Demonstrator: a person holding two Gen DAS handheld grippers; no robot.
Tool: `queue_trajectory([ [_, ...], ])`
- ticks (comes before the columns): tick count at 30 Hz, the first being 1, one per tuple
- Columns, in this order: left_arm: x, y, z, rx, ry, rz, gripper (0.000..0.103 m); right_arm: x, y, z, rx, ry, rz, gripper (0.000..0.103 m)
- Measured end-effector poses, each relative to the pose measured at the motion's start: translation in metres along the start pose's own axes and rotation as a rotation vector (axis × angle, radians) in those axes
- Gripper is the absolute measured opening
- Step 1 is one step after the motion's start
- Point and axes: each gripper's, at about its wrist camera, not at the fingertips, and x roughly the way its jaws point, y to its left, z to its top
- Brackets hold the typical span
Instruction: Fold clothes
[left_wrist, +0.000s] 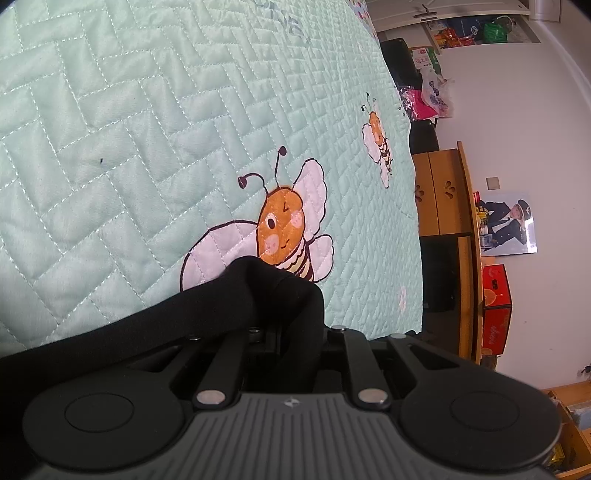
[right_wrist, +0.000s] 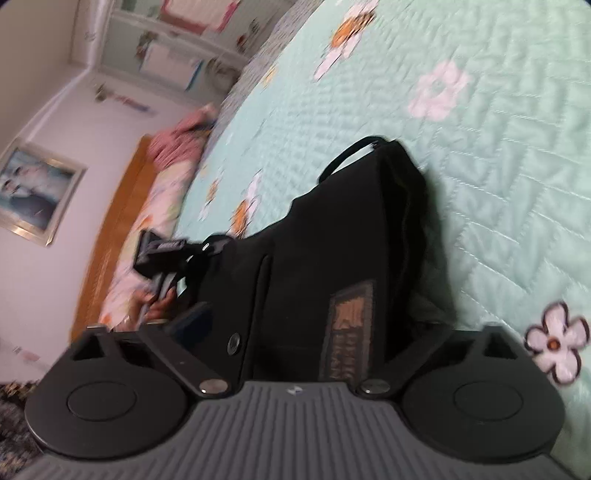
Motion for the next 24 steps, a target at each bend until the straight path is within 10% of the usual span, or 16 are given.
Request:
queue_trajectory([
  [2,0.0,-0.003,-0.001,0.007,-0.005,0.014,0.016,-0.007,0.007,0.0,-0.011,-0.039,-0.023,0.042],
  [5,-0.002,-0.015,-0.003,0.043,-0.02,0.049,0.017,-0.022,0.019,0.001,-0.051,-0.09,-0.048,0.028],
  [10,-0.001,-0.03,-0.005,0.07,-0.042,0.008,0.034,-0.046,0.038,0.003,-0.117,-0.174,-0.09,0.022],
  [24,-0.004,-0.025,-0.006,0.092,-0.066,0.034,0.028,-0.062,-0.017,-0.02,0.041,-0.282,-0.131,0.023],
])
